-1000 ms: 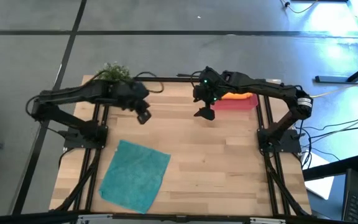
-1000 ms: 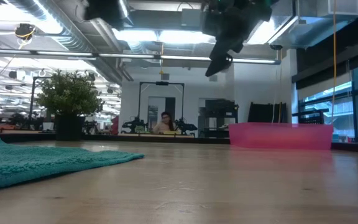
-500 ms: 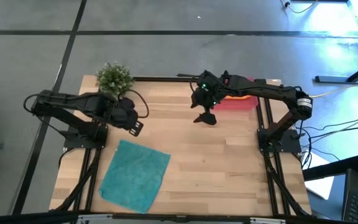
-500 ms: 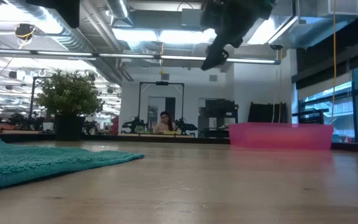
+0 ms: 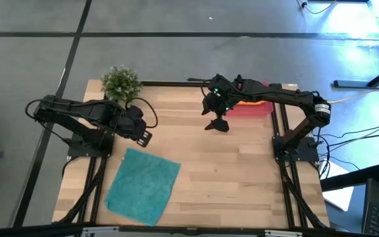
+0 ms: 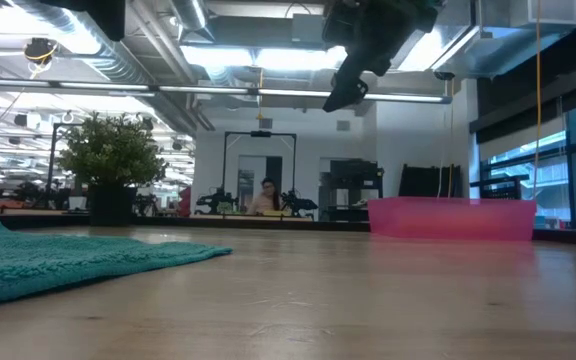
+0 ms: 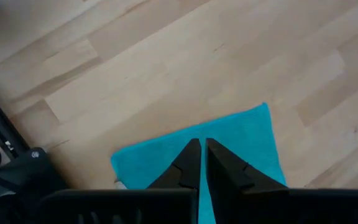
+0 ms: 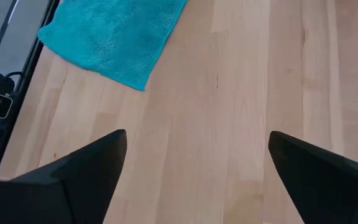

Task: Roll microfiber towels into tight, uniform cylinder then place into a basket
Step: Fold the blue microfiber towel

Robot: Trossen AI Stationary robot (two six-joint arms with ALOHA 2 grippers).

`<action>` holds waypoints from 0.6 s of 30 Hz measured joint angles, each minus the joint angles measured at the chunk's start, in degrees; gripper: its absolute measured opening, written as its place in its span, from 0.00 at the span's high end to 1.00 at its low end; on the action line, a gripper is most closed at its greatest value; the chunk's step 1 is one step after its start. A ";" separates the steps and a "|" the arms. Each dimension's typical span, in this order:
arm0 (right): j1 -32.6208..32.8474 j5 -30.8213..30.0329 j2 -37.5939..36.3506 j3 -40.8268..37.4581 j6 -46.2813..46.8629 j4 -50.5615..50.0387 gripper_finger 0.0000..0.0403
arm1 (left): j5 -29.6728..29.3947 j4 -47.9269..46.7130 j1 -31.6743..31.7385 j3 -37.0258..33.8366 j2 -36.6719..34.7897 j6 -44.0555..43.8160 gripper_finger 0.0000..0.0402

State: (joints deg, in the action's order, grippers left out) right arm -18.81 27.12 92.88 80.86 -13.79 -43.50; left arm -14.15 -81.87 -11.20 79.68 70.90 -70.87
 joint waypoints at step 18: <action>3.82 -0.03 0.02 0.00 -1.91 2.89 0.03 | 3.05 -5.23 0.04 0.00 0.38 -2.09 0.76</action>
State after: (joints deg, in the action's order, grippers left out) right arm -14.99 27.09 92.90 80.86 -15.70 -40.61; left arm -11.09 -87.09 -11.16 79.68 71.29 -72.96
